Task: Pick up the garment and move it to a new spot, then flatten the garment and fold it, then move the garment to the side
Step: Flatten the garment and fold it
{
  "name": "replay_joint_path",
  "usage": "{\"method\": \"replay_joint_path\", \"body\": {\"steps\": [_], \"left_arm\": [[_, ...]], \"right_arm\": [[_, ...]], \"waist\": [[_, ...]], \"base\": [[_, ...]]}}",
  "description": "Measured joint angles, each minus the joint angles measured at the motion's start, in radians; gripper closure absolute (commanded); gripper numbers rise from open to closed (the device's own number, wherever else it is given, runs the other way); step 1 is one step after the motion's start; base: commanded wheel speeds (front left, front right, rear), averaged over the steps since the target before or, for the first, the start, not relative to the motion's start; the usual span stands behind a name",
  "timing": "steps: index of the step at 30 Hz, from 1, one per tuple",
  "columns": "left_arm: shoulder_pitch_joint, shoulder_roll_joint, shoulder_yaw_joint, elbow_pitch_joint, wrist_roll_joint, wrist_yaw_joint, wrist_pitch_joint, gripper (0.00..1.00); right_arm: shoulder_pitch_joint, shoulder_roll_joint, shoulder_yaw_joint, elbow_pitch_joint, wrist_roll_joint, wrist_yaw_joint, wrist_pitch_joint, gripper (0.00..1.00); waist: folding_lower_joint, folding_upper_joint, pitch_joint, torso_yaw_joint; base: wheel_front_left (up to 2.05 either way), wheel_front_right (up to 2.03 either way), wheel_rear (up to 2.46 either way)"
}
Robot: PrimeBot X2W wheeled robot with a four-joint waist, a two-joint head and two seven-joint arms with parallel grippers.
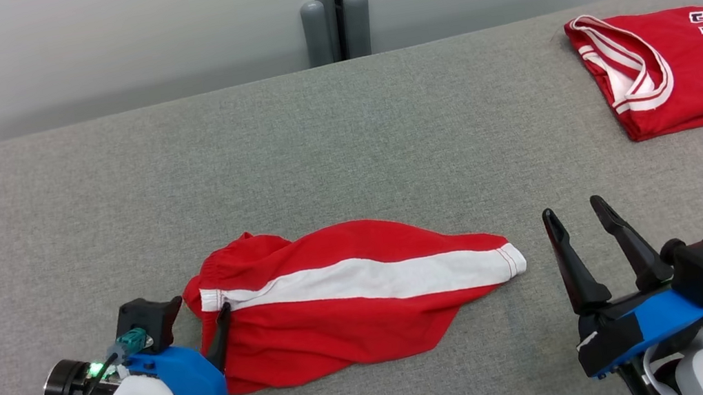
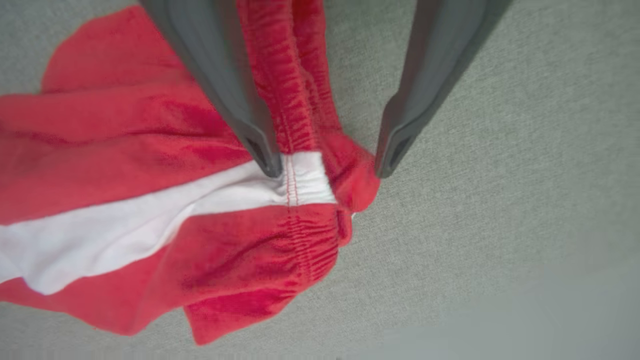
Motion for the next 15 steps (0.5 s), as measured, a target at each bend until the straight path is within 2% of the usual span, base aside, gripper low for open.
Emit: {"method": "replay_joint_path", "body": {"steps": [4, 11, 15], "left_arm": [[0.04, -0.006, 0.035, -0.006, -0.03, 0.034, -0.046, 0.0], [0.151, -0.027, 0.145, -0.095, -0.116, 0.119, -0.189, 0.0], [0.213, -0.041, 0.199, -0.159, -0.139, 0.144, -0.282, 0.0]], "right_arm": [[0.007, 0.0, -0.012, -0.009, -0.006, 0.0, 0.007, 0.0], [0.044, 0.0, -0.042, -0.027, -0.01, 0.0, 0.017, 0.0], [0.062, 0.0, -0.059, -0.04, -0.013, 0.0, 0.022, 0.0]], "waist": [[0.0, 0.0, -0.018, 0.014], [0.0, 0.0001, -0.052, 0.046], [-0.0001, 0.0001, -0.066, 0.067]], "base": [[0.0, 0.0, 0.0], [0.0, 0.0, 0.0], [0.0, 0.0, 0.0]]}}
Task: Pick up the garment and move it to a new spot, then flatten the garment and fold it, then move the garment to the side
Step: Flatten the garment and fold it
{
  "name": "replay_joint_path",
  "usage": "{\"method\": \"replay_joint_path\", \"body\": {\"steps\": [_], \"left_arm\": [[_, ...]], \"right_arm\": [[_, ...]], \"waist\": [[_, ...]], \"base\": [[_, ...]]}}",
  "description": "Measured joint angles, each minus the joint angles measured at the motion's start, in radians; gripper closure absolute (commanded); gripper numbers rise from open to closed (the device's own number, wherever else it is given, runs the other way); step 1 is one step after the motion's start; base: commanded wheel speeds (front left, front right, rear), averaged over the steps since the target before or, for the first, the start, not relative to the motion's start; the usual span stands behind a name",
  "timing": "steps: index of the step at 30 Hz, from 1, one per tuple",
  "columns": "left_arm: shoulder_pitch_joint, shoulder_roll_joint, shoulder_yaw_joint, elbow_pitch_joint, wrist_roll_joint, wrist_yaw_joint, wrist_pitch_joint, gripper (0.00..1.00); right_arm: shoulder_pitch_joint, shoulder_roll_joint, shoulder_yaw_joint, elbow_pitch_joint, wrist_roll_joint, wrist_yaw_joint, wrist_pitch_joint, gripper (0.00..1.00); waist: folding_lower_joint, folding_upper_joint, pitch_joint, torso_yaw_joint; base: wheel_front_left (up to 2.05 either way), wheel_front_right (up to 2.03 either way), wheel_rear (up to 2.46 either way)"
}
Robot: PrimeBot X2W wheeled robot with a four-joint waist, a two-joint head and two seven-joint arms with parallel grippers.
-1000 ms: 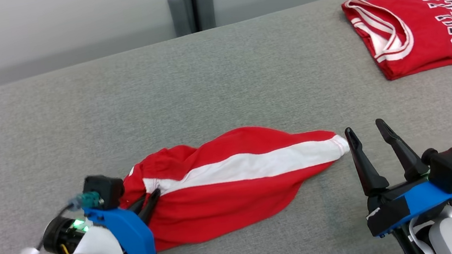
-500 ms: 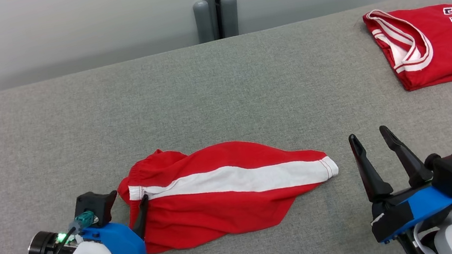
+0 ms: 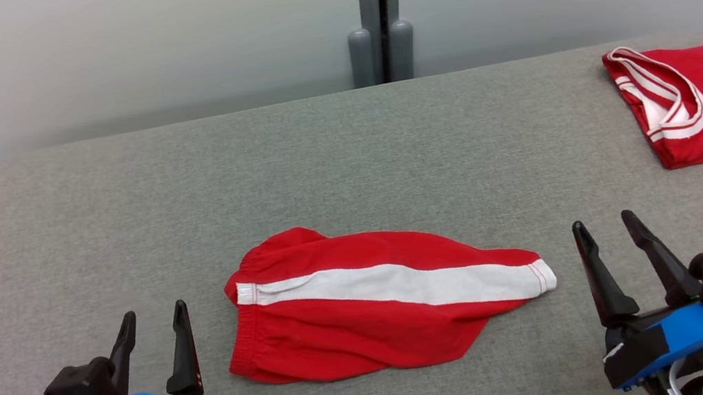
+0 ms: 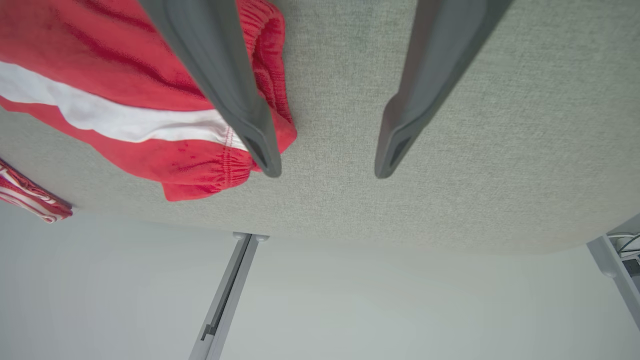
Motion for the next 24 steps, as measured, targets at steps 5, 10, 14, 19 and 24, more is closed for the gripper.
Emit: {"method": "replay_joint_path", "body": {"steps": [5, 10, 14, 19, 24], "left_arm": [[0.05, -0.018, 0.052, -0.064, 0.024, 0.021, -0.045, 0.0], [0.088, -0.055, 0.135, -0.153, 0.122, 0.033, -0.051, 0.0], [0.149, -0.098, 0.184, -0.204, 0.204, 0.019, -0.051, 0.0], [0.195, -0.128, 0.214, -0.199, 0.286, -0.031, -0.051, 0.0], [0.211, -0.151, 0.23, -0.158, 0.327, -0.079, -0.051, 0.0]], "right_arm": [[0.018, 0.0, -0.024, -0.015, -0.004, 0.0, 0.006, 0.0], [0.031, 0.0, -0.03, -0.023, -0.004, 0.0, 0.009, 0.0], [0.051, 0.0, -0.036, -0.02, 0.003, 0.0, 0.01, 0.0], [0.071, 0.0, -0.041, -0.008, 0.006, 0.0, 0.002, 0.0], [0.088, 0.0, -0.049, -0.001, 0.004, 0.0, -0.011, 0.0]], "waist": [[0.0, 0.0, -0.013, 0.029], [0.0001, 0.0, -0.026, 0.046], [0.0001, 0.0, -0.041, 0.055], [0.0001, 0.0, -0.057, 0.06], [0.0001, 0.0, -0.069, 0.057]], "base": [[0.0, 0.0, 0.0], [0.0, 0.0, 0.0], [0.0, 0.0, 0.0], [0.0, 0.0, 0.0], [0.0, 0.0, 0.0]]}}
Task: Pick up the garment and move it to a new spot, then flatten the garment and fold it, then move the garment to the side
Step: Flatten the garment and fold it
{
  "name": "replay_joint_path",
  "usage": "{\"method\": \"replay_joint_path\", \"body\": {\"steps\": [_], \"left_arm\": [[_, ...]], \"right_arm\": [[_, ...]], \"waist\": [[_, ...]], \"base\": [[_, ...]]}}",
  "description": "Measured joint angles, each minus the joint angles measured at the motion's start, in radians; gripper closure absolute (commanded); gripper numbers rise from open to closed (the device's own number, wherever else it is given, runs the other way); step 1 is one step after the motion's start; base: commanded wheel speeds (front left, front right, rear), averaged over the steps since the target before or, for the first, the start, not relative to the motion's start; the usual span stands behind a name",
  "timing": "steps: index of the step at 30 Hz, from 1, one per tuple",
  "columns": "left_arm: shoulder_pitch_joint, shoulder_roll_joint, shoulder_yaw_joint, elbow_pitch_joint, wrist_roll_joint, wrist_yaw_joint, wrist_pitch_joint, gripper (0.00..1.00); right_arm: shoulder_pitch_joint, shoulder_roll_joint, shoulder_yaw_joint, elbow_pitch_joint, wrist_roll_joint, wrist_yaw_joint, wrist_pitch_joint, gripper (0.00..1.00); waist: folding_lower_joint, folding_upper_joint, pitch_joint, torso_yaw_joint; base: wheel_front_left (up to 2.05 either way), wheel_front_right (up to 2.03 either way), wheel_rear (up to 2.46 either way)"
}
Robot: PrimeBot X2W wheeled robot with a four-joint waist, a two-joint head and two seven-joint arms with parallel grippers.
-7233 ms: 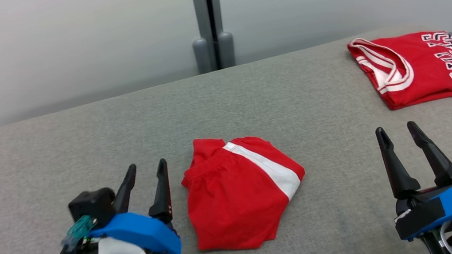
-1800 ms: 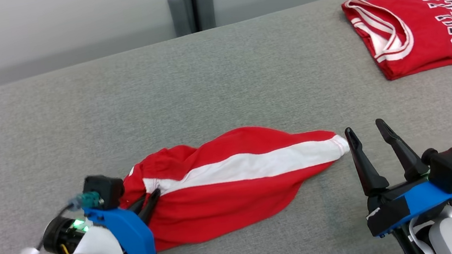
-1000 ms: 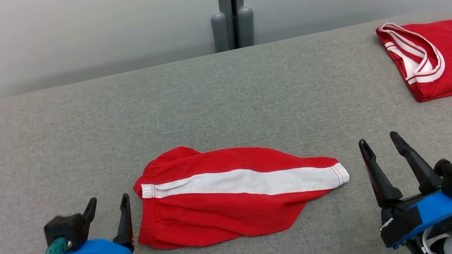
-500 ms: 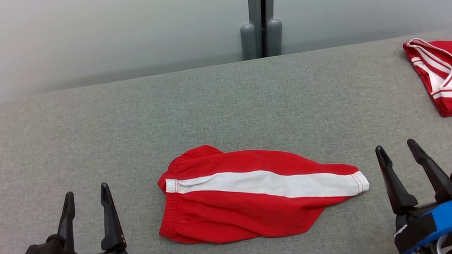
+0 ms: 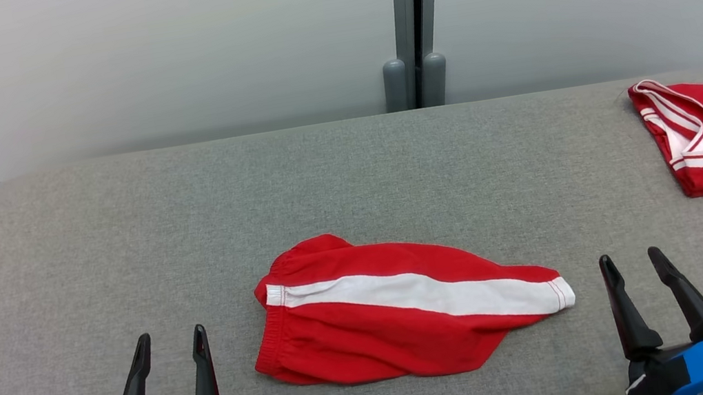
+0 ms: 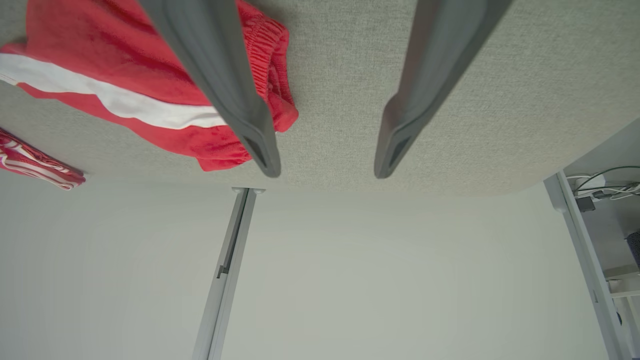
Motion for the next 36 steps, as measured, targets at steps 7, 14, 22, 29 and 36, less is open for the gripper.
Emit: {"method": "replay_joint_path", "body": {"steps": [7, 14, 22, 29, 36], "left_arm": [[-0.007, -0.021, 0.018, 0.066, 0.012, -0.035, 0.0, 0.0], [-0.04, -0.018, 0.008, 0.113, 0.026, -0.039, 0.0, 0.0], [-0.047, -0.018, 0.006, 0.124, 0.03, -0.039, 0.0, 0.0], [-0.056, -0.019, 0.004, 0.125, 0.036, -0.044, 0.0, 0.0], [-0.082, -0.014, -0.021, 0.151, 0.034, -0.075, 0.032, 0.0]], "right_arm": [[0.017, 0.0, 0.0, 0.007, -0.001, 0.0, 0.0, 0.0], [0.017, 0.0, 0.009, 0.007, -0.001, 0.0, 0.002, 0.0], [0.016, 0.0, 0.014, 0.007, 0.002, 0.0, 0.005, 0.0], [0.013, 0.0, 0.016, 0.008, 0.002, 0.0, 0.008, 0.0], [0.007, 0.0, 0.022, 0.006, 0.002, 0.0, 0.009, 0.0]], "waist": [[0.0, 0.0, -0.01, -0.021], [0.0, 0.0, -0.014, -0.04], [0.0, 0.0, -0.009, -0.048], [0.0001, 0.0, -0.006, -0.05], [0.0001, 0.0, 0.002, -0.053]], "base": [[0.0, 0.0, 0.0], [0.0, 0.0, 0.0], [0.0, 0.0, 0.0], [0.0, 0.0, 0.0], [0.0, 0.0, 0.0]]}}
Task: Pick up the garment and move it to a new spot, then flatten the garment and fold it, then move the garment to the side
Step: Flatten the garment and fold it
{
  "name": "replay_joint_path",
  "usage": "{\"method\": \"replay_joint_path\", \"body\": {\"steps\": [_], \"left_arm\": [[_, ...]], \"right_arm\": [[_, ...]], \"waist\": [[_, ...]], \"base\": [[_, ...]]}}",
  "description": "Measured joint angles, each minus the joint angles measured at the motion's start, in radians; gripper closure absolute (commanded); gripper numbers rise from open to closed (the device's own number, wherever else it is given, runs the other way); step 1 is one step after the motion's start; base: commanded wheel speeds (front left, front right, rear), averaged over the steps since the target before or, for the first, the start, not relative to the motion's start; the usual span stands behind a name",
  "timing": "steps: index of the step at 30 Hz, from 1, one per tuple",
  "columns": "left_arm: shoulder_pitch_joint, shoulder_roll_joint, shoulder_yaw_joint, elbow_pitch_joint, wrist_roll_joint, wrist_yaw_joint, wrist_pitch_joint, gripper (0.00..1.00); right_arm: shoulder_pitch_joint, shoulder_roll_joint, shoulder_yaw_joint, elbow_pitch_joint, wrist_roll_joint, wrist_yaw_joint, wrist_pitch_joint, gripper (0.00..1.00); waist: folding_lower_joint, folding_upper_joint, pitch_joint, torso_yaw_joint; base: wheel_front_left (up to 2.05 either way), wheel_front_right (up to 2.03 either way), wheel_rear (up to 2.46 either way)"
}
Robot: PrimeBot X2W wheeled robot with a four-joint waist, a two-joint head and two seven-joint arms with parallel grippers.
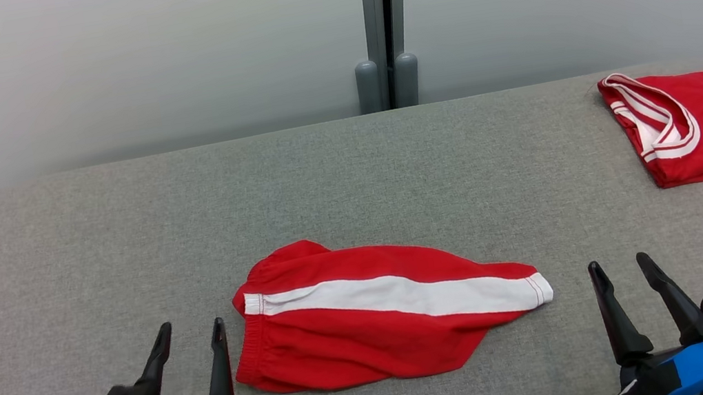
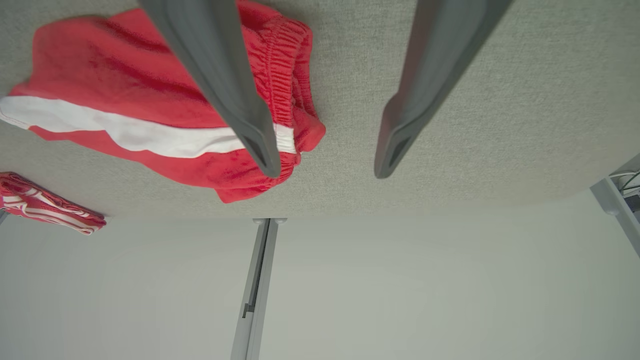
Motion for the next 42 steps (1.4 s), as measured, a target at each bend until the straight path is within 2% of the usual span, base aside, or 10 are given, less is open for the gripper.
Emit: {"method": "replay_joint_path", "body": {"steps": [8, 13, 22, 27, 28, 30, 31, 33, 37, 42], "left_arm": [[-0.114, -0.006, -0.048, 0.085, -0.061, -0.084, 0.191, 0.0], [-0.17, -0.013, -0.076, 0.156, -0.098, -0.122, 0.255, 0.0], [-0.241, -0.003, -0.113, 0.239, -0.173, -0.148, 0.285, 0.0], [-0.253, 0.015, -0.135, 0.254, -0.211, -0.148, 0.268, 0.0], [-0.254, 0.018, -0.138, 0.256, -0.215, -0.149, 0.262, 0.13], [-0.258, 0.021, -0.148, 0.259, -0.226, -0.15, 0.257, 0.51], [-0.261, 0.022, -0.159, 0.258, -0.232, -0.15, 0.255, 0.61], [-0.27, 0.024, -0.178, 0.254, -0.247, -0.15, 0.244, 1.0], [-0.289, 0.036, -0.199, 0.264, -0.257, -0.153, 0.217, 1.0], [-0.298, 0.041, -0.206, 0.285, -0.259, -0.153, 0.187, 1.0]], "right_arm": [[-0.014, 0.0, 0.007, -0.006, -0.002, 0.0, 0.003, 0.0], [-0.024, 0.0, 0.021, -0.007, -0.001, 0.0, 0.004, 0.0], [-0.047, 0.0, 0.035, 0.001, -0.002, 0.0, -0.001, 0.0], [-0.05, 0.0, 0.035, 0.002, -0.003, 0.0, -0.005, 0.0], [-0.05, 0.0, 0.036, 0.002, -0.004, 0.0, -0.005, 0.0], [-0.052, 0.0, 0.044, 0.003, -0.011, 0.0, 0.001, 0.0], [-0.056, 0.0, 0.052, 0.005, -0.013, 0.0, 0.007, 0.0], [-0.068, 0.0, 0.07, 0.009, -0.016, 0.0, 0.015, 0.0], [-0.111, 0.001, 0.103, 0.044, -0.005, 0.0, 0.067, 0.0], [-0.167, 0.0, 0.064, 0.154, 0.07, 0.0, 0.231, 0.0]], "waist": [[0.0, 0.0001, 0.023, -0.006], [0.0001, 0.0, 0.045, -0.02], [0.0001, 0.0003, 0.078, -0.049], [0.0, 0.0003, 0.084, -0.058], [0.0, 0.0002, 0.085, -0.058], [0.0, 0.0003, 0.088, -0.058], [0.0, 0.0003, 0.089, -0.058], [0.0, 0.0003, 0.093, -0.056], [0.0, 0.0002, 0.1, -0.054], [0.0, 0.0002, 0.107, -0.053]], "base": [[0.0, 0.0, 0.0], [0.0, 0.0, 0.0], [0.0, 0.0, 0.0], [0.0, 0.0, 0.0], [0.0, 0.0, 0.0], [0.0, 0.0, 0.0], [0.0, 0.0, 0.0], [0.0, 0.0, 0.0], [0.0, 0.0, 0.0], [0.0, 0.0, 0.0]]}}
